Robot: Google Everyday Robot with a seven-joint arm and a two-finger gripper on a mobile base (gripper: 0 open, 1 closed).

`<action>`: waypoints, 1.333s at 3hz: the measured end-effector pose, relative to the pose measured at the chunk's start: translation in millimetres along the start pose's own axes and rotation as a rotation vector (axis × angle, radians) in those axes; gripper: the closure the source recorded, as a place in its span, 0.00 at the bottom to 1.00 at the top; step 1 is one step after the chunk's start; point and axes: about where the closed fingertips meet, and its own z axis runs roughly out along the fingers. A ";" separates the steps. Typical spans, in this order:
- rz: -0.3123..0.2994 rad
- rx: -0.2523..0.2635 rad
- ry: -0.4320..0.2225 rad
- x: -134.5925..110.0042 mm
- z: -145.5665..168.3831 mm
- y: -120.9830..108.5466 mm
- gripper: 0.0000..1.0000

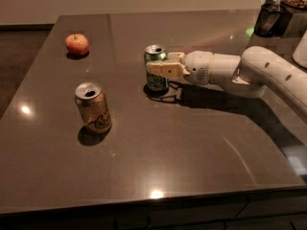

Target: Place green can upright

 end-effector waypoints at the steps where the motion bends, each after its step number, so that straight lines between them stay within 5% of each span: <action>1: -0.001 -0.006 -0.002 -0.5 2.9 1.4 0.35; 2: -0.001 -0.010 -0.002 -0.9 5.4 2.7 0.12; 3: -0.002 -0.016 -0.002 -1.4 8.2 4.2 0.00; 4: -0.002 -0.016 -0.002 -1.4 8.3 4.2 0.00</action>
Offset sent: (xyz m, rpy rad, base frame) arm -0.0004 0.0030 0.0006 0.0030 -0.0015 0.0050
